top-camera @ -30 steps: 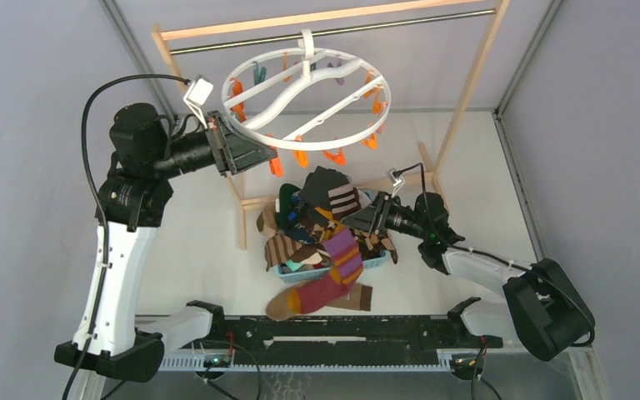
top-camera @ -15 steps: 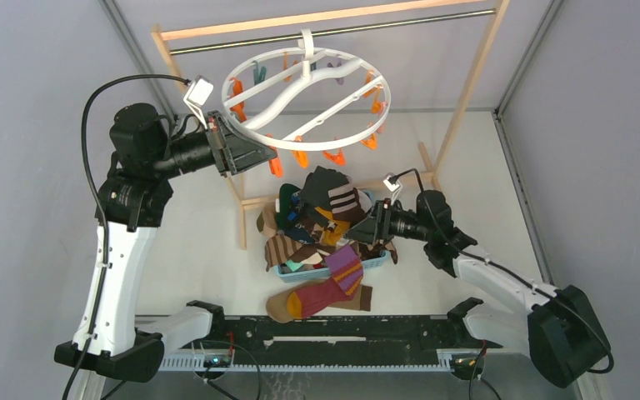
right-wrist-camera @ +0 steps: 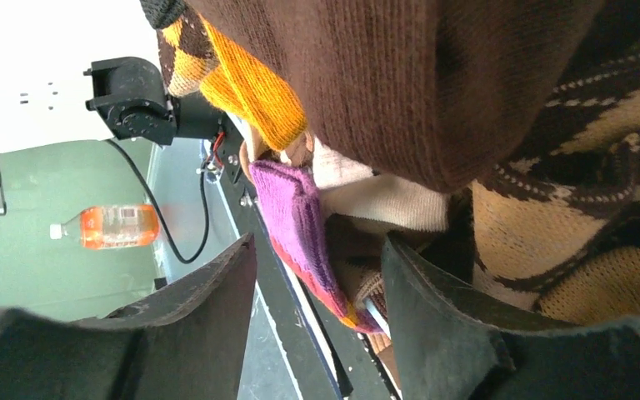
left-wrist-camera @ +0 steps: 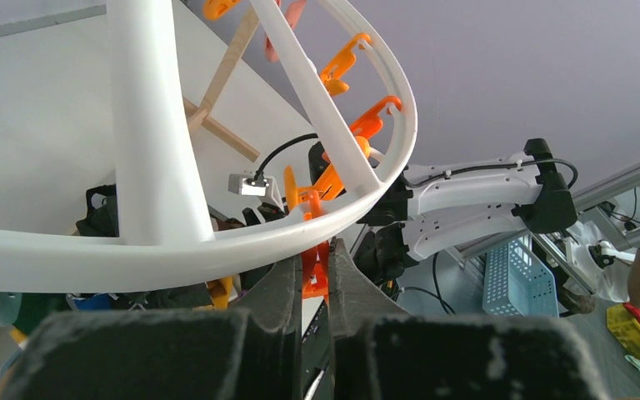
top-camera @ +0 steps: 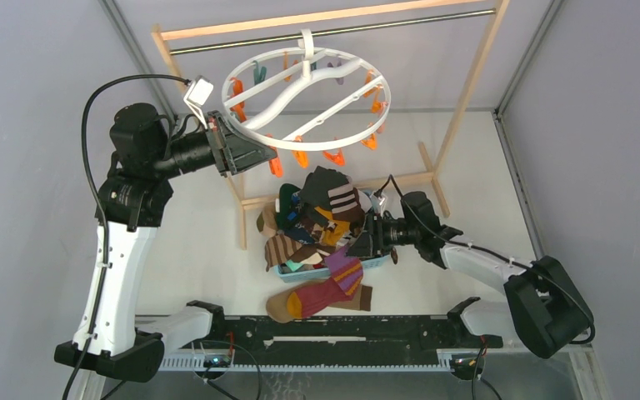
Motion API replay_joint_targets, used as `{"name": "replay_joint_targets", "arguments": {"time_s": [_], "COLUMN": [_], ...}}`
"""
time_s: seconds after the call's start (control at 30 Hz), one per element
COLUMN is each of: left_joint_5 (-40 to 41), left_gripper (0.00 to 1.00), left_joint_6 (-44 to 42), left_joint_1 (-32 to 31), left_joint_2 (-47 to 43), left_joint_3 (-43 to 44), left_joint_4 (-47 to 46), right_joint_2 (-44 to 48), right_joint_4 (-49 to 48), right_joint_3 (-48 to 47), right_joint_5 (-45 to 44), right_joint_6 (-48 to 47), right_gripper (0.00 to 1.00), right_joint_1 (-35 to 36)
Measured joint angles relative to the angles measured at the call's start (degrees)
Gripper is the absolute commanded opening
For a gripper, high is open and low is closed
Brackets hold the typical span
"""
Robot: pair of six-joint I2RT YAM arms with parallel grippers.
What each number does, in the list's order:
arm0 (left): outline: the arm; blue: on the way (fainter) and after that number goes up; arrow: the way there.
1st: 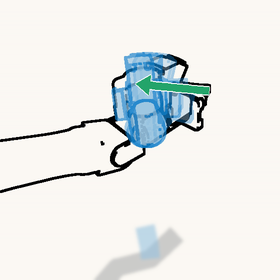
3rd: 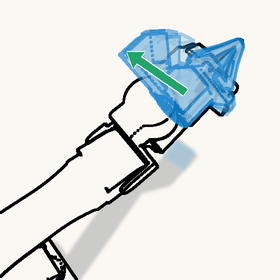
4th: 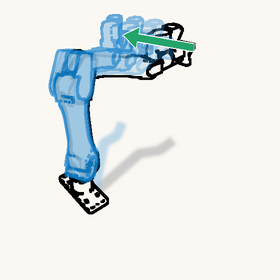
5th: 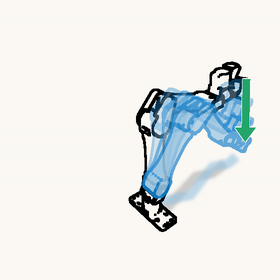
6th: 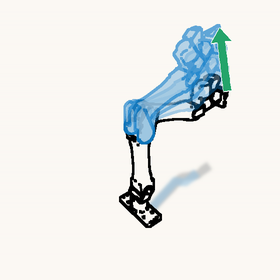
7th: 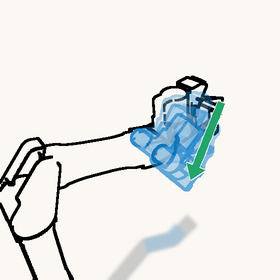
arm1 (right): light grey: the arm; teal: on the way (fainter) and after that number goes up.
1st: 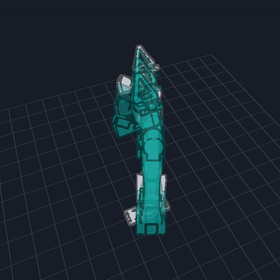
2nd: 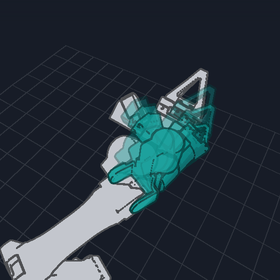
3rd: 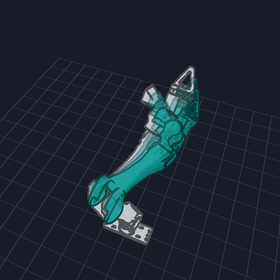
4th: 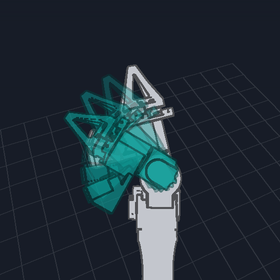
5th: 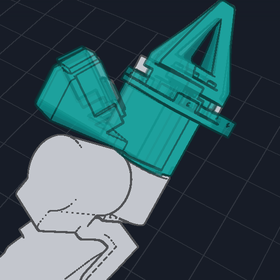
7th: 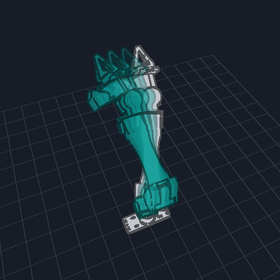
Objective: Clip the socks to the hanger
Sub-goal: Pick up the sock at the center of the board.
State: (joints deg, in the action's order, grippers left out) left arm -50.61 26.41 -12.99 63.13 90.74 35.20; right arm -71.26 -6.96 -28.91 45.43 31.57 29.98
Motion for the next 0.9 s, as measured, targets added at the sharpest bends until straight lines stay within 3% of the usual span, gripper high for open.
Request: {"name": "replay_joint_targets", "arguments": {"time_s": [0.47, 0.77, 0.83, 0.9], "left_joint_5": [0.07, 0.46, 0.44, 0.44], "left_gripper": [0.08, 0.08, 0.08, 0.08], "left_joint_6": [-1.07, -1.46, -1.46, -1.51], "left_joint_1": [0.0, 0.02, 0.0, 0.0], "left_joint_2": [0.0, -0.02, 0.0, -0.02], "left_joint_3": [0.0, 0.0, 0.0, 0.02], "left_joint_4": [0.52, 1.16, 1.31, 1.4], "right_joint_2": [-5.68, -5.68, -5.86, -6.47], "right_joint_4": [-7.26, -8.9, -9.29, -10.12], "right_joint_3": [-0.2, -0.22, -0.22, -0.22], "right_joint_5": [7.15, 8.33, 8.24, 8.22], "right_joint_6": [3.5, 5.4, 5.46, 5.99], "right_gripper": [0.44, 0.45, 0.35, 0.16], "right_joint_1": [-0.31, 2.47, 3.19, 3.61]}}
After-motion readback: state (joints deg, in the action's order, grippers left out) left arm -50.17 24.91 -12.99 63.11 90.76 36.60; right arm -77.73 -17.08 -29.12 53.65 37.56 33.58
